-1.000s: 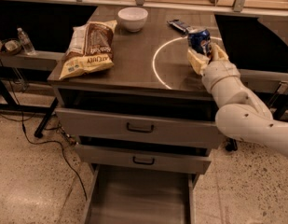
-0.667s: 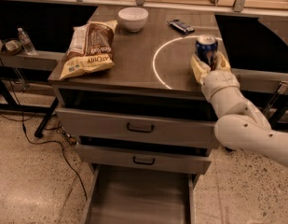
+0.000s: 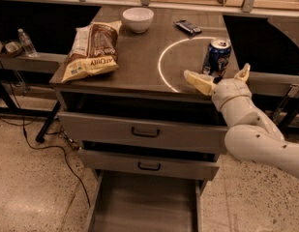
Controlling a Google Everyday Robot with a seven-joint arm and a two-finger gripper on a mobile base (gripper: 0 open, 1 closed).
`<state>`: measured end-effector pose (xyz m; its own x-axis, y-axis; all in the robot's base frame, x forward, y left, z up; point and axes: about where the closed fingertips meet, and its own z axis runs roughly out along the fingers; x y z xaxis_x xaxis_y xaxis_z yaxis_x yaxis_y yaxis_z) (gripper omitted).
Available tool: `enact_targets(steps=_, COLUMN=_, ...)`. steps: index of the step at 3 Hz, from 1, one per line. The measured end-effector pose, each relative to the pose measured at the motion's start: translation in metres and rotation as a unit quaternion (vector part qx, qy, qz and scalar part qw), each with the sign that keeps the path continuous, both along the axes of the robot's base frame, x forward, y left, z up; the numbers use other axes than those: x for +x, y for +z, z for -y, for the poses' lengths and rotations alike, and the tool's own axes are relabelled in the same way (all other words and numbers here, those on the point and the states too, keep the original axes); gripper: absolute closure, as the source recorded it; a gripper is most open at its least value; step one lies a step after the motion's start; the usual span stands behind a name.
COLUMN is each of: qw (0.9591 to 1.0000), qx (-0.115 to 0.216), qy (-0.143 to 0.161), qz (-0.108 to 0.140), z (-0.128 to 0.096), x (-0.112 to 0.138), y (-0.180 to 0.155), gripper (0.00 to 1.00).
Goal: Pick pepsi can from bottom drawer and place on counter
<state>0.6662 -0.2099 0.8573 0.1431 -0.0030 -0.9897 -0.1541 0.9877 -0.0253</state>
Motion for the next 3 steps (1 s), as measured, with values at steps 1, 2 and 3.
enact_targets(steps=1, qw=1.0, qx=0.0, qy=0.0, qz=0.0, z=0.0, x=0.0, y=0.0, gripper=0.0)
enact_targets(steps=2, qw=0.9986, qx=-0.045, qy=-0.026, qz=0.007, z=0.073, x=-0.018, y=0.05, gripper=0.0)
enact_targets(steps=3, qw=0.9926, qx=-0.081, qy=-0.088, qz=0.024, z=0.18, x=-0.051, y=0.134, gripper=0.0)
